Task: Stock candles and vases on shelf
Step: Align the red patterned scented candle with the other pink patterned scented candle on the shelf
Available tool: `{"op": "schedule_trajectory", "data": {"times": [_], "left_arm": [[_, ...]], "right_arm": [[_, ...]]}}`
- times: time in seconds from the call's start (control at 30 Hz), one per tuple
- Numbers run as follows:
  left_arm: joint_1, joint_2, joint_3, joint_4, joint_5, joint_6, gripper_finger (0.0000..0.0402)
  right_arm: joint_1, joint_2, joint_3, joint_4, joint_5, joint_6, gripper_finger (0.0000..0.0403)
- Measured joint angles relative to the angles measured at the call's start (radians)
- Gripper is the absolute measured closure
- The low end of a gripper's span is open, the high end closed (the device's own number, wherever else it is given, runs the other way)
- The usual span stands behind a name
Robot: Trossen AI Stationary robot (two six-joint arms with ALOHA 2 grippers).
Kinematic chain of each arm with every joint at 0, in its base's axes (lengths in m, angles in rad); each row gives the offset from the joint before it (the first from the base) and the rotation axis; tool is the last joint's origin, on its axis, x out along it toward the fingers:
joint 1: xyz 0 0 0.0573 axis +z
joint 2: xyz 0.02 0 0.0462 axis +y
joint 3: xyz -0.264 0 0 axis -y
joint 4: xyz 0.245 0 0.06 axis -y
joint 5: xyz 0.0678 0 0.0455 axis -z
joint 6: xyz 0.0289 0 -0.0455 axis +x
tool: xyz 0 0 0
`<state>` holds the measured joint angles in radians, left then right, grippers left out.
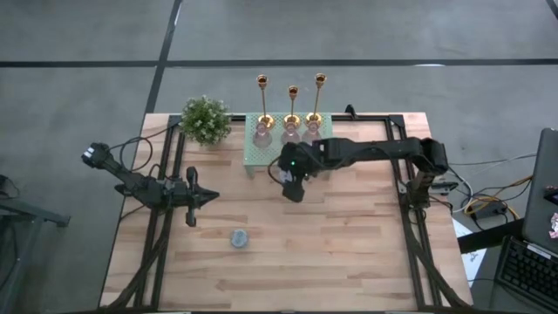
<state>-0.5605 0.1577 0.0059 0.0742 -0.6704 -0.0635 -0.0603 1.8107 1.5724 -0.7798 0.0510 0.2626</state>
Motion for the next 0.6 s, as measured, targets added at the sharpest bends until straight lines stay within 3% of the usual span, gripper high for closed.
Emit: {"op": "schedule_trajectory", "data": {"times": [0.6], "left_arm": [[0.000, 0.000, 0.000, 0.000, 0.000, 0.000, 0.0381]], "right_arm": [[-0.118, 0.007, 0.077, -0.110, 0.061, -0.004, 0.0101]]}}
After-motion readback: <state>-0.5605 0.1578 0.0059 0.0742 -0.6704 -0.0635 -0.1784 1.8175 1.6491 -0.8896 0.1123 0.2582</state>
